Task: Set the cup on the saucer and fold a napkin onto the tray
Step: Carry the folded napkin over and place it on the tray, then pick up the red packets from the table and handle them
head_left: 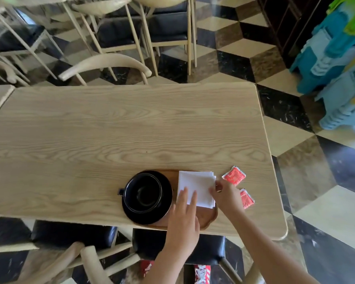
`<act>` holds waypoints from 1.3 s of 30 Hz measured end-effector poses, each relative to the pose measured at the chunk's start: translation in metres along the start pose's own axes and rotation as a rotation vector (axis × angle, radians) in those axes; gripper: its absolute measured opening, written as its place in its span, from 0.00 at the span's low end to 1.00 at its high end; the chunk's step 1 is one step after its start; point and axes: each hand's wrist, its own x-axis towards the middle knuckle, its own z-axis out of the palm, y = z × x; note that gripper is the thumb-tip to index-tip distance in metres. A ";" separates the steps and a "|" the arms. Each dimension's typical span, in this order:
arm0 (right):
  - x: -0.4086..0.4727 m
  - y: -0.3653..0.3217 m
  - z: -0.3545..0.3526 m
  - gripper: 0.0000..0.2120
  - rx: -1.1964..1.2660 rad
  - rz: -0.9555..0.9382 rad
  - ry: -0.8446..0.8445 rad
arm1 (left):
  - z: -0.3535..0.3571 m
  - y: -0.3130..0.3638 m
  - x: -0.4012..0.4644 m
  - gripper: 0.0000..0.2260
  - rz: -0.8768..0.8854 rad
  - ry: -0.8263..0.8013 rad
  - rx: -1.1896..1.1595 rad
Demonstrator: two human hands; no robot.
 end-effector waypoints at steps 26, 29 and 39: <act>0.009 0.025 0.008 0.36 -0.820 -0.587 -0.222 | 0.024 -0.018 -0.007 0.32 0.017 -0.041 0.243; 0.008 0.020 0.004 0.34 -0.768 -0.611 -0.230 | 0.023 -0.017 -0.006 0.32 0.006 -0.080 0.231; 0.024 0.052 -0.075 0.11 -0.334 -0.185 0.207 | 0.001 0.024 0.040 0.05 0.128 0.202 -0.016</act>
